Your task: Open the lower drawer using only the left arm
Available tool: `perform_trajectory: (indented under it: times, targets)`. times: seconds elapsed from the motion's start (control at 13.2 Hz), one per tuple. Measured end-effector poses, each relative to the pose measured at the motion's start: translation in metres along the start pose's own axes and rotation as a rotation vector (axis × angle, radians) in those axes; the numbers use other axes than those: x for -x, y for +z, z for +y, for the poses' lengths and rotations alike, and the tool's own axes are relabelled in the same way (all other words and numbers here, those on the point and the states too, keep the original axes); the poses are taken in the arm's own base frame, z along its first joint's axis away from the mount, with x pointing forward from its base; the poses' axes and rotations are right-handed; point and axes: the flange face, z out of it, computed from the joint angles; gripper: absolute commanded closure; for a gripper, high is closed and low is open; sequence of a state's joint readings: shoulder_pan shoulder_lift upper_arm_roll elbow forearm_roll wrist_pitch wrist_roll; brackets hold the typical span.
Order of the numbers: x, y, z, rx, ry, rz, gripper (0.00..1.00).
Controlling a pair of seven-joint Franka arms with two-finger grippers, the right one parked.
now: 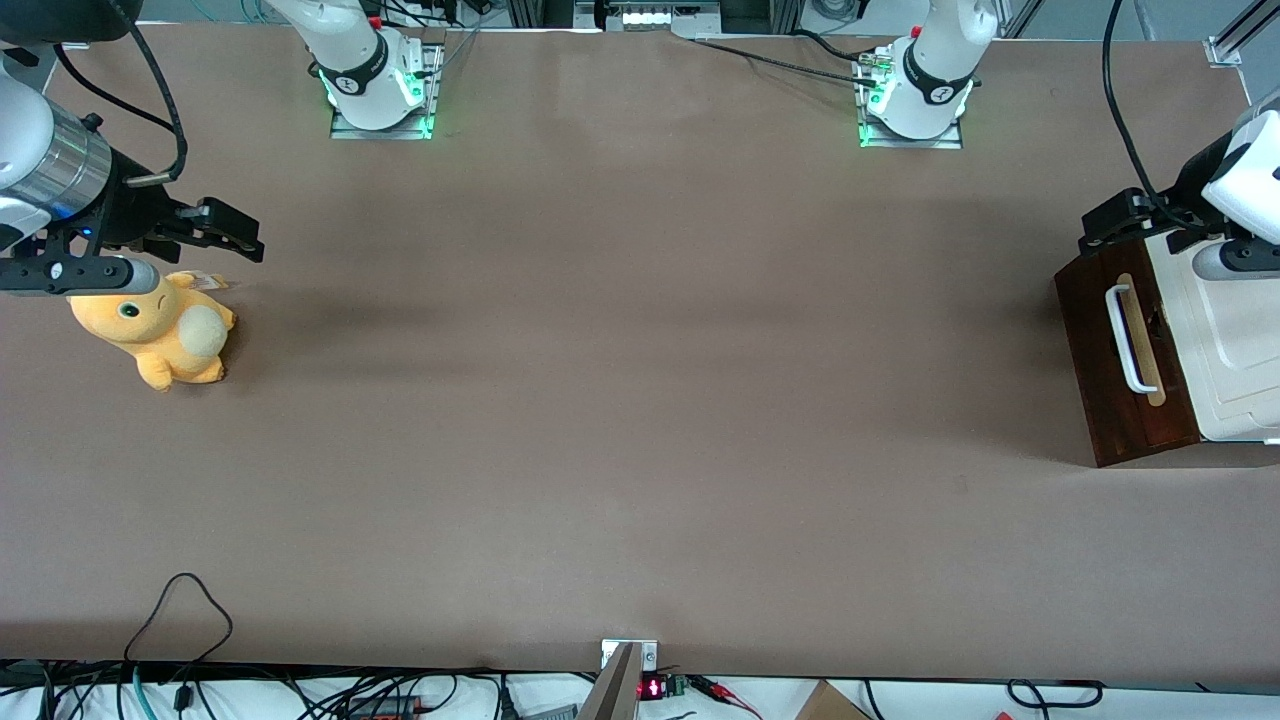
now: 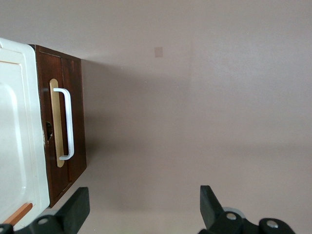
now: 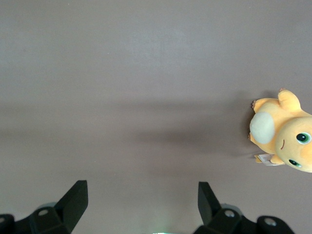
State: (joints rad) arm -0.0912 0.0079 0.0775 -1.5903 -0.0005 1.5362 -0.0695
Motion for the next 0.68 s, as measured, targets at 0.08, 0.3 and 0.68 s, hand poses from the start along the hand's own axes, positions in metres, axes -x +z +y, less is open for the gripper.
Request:
perform_trajectory:
  times: [0.08, 0.3, 0.68]
  targets:
    - [0.0002, 0.0002, 0.0, 0.0, 0.0, -0.002, 0.0]
    - [0.0025, 0.002, -0.0004, -0.002, 0.0, -0.023, 0.0]
    - [0.0046, 0.0051, -0.0051, -0.002, 0.012, -0.052, 0.0]
